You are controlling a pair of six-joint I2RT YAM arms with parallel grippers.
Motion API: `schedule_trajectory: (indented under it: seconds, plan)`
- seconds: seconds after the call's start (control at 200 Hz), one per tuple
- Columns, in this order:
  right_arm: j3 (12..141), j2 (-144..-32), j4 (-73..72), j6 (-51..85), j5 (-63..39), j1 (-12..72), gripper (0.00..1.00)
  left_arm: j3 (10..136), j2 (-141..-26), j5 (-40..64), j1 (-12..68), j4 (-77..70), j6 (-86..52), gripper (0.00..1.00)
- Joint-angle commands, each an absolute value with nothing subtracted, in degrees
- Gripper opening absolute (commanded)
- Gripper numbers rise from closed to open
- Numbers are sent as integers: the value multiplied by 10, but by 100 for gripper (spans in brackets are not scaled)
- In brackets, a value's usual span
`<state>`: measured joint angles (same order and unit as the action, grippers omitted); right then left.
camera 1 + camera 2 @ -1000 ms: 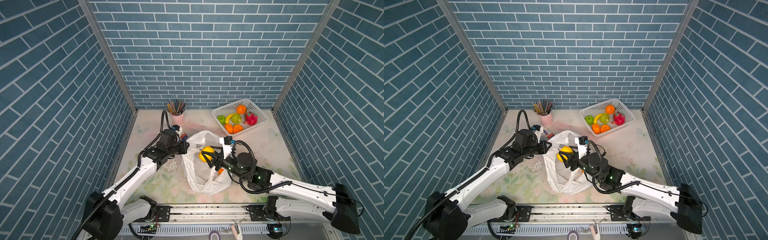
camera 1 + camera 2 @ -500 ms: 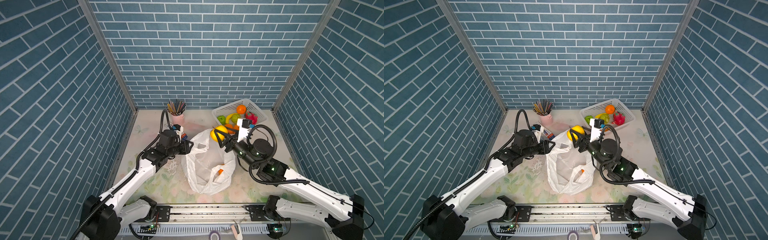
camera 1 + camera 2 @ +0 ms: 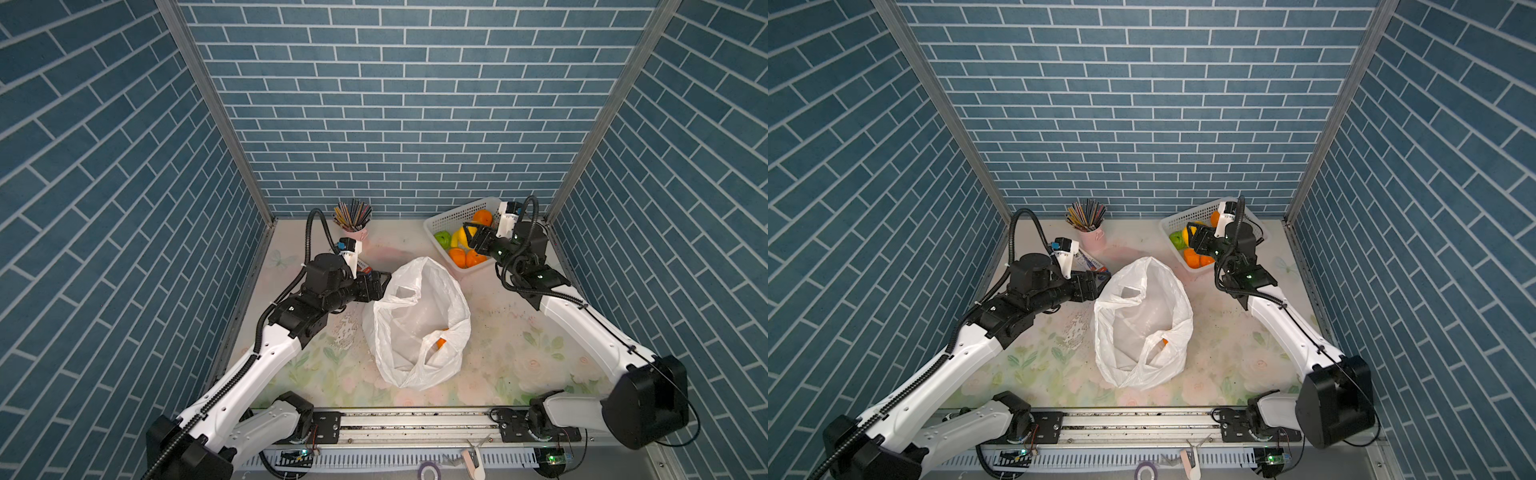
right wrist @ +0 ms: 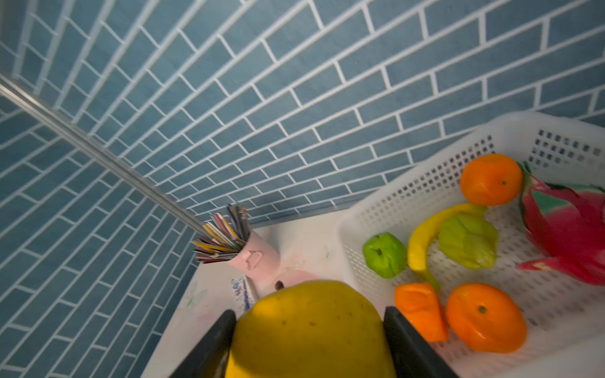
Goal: Untie the knot of the plastic bag and take out the fruit
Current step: Place the fruit in the basket.
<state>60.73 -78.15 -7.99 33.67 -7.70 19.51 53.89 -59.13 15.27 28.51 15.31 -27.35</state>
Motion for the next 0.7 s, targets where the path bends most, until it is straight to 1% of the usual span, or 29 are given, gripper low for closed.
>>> schedule_trajectory:
  seconds: [0.0, 0.26, 0.49, 0.695]
  plan:
    - [630, -825, -87, 333, -128, 158, 42, 561, -588, 161, 291, 164, -261, 87]
    - [681, -945, -83, 299, -126, 84, 42, 594, -597, 172, 318, 162, -234, 87]
    - [758, -1051, -40, 259, -99, 51, 43, 613, -609, 167, 337, 162, -214, 87]
    - [827, -1130, 11, 220, -64, 34, 43, 614, -612, 150, 338, 174, -210, 87]
